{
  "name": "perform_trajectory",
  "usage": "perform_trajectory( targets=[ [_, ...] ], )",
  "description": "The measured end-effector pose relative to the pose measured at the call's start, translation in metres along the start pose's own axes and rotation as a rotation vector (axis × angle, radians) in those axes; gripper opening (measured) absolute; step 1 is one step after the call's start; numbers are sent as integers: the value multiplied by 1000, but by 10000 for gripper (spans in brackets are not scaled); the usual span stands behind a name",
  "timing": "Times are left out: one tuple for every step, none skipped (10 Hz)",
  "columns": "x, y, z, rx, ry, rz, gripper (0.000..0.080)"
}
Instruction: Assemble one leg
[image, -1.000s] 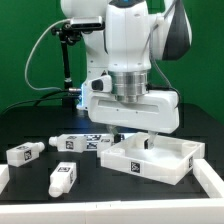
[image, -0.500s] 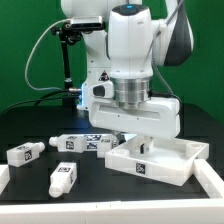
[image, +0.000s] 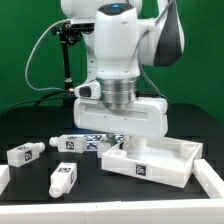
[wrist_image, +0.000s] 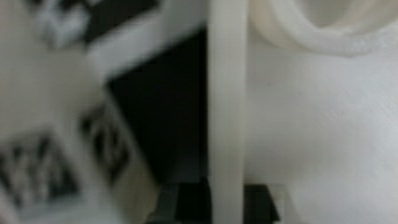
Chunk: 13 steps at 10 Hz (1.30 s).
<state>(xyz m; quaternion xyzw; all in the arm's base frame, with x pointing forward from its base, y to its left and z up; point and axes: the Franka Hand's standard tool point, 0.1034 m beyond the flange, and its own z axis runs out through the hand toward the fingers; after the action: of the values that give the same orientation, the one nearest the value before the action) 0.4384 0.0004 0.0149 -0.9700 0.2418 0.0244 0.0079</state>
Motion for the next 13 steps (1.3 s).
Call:
perform_trajectory(
  targets=[
    [14,-3,0,4,15,-33,49],
    [27,-4,1,4,29,-79,49],
    [40,-6,-1,8,39,-125,47],
    [48,-8,-3,9,46,-170,47],
    [50,-9,-5,9,54,-220,48],
    [49,-9,-3,9,51,-216,48],
    [48,-8,-3,8,50,-216,48],
    [48,-8,-3,8,50,-216,48],
    [53,-10,-2,6,76,-230,48],
    [60,-12,1,1,116,-242,48],
    [71,-16,2,-1,127,-252,48],
    [85,-20,-1,-1,147,-261,48],
    [95,-24,-2,-1,159,-262,48]
  ],
)
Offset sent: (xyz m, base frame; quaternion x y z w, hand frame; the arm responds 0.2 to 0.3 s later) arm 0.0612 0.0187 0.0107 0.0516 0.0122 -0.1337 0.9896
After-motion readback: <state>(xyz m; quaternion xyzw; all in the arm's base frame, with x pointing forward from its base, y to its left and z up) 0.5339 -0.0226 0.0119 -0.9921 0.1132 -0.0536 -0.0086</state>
